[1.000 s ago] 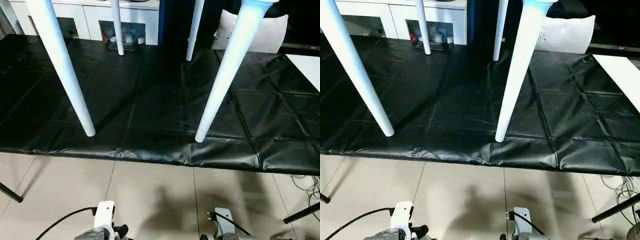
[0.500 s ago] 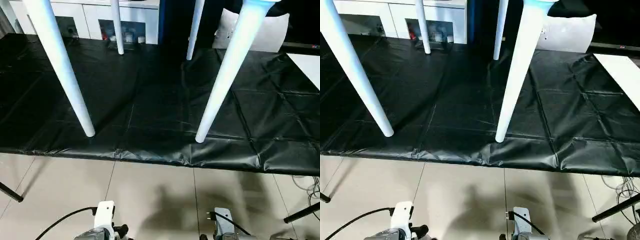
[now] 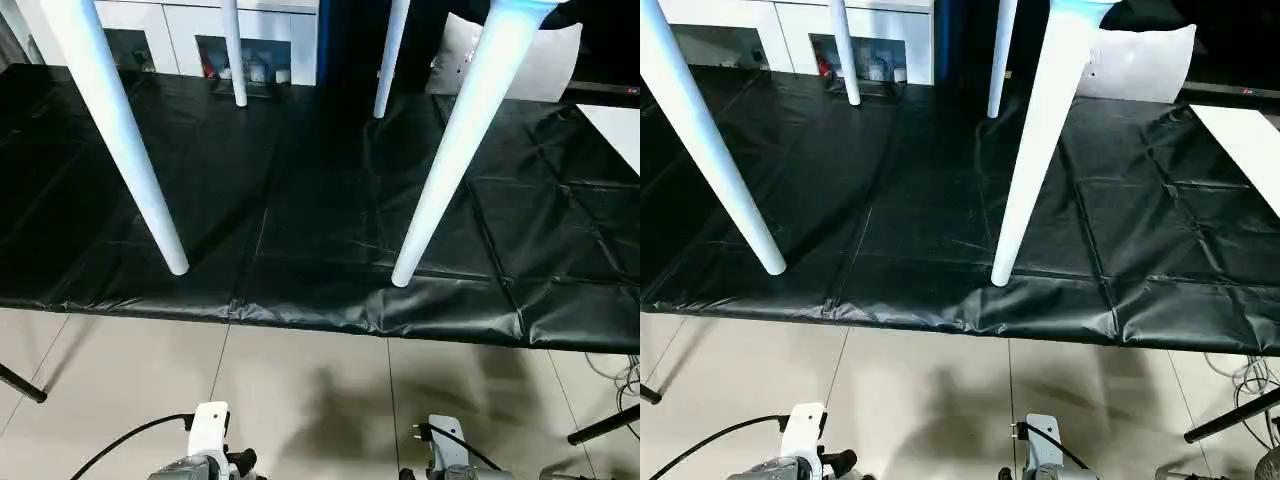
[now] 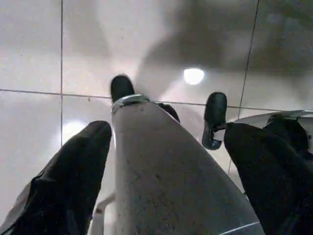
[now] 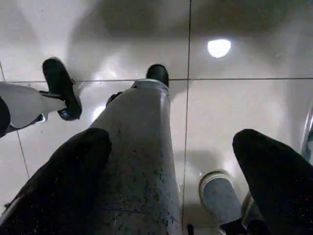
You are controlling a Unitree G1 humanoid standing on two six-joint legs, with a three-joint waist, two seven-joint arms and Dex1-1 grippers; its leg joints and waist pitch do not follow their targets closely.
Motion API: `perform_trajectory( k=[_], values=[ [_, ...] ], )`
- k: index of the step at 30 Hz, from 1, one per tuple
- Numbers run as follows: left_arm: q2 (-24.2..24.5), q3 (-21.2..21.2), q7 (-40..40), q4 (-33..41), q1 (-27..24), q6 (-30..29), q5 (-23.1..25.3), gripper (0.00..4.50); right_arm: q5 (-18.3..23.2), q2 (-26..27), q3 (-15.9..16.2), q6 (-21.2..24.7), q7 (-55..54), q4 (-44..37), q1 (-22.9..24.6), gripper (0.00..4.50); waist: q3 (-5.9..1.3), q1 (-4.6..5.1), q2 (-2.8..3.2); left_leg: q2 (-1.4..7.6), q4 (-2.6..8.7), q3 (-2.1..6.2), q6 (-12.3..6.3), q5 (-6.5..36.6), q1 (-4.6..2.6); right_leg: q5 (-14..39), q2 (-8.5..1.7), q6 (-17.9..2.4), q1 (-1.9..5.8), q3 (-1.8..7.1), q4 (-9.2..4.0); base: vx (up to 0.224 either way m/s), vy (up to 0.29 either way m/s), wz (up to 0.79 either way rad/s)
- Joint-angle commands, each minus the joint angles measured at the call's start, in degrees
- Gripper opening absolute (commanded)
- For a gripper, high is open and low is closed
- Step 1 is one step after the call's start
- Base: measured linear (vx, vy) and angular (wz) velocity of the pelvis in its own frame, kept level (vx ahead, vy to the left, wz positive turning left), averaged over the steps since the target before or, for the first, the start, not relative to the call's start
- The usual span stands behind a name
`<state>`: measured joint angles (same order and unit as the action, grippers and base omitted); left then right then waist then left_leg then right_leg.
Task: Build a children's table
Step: Flip table
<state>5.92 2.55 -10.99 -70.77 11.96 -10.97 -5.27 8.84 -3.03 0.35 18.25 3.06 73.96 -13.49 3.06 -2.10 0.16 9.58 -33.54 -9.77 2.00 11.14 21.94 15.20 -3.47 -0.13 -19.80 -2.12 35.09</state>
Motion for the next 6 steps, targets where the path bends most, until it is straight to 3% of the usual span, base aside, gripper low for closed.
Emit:
perform_trajectory(
  k=[1, 6],
  values=[
    [-0.6, -0.1, 0.2, -1.5, -1.0, -0.8, 0.3, 4.13, -0.1, 0.9, -0.2, 0.9, 0.6, 1.9, 1.4, 4.5, -1.7, -0.18, 0.49, 5.08, 5.24, 1.72, -1.65, 14.0, -1.23, -0.6, -6.37, -15.2, 0.57, 2.92, -4.4, 0.0, 0.0, 0.0],
    [-0.6, -0.1, 0.2, -1.5, -1.0, -0.8, 0.3, 4.13, -0.1, 0.9, -0.2, 0.9, 0.6, 1.9, 1.4, 4.5, -1.73, -0.18, 0.46, 5.07, 5.27, 1.7, -1.19, 14.1, -1.22, -0.6, -6.39, -15.0, 0.57, 2.99, -4.44, 0.0, 0.0, 0.0]
  ],
)
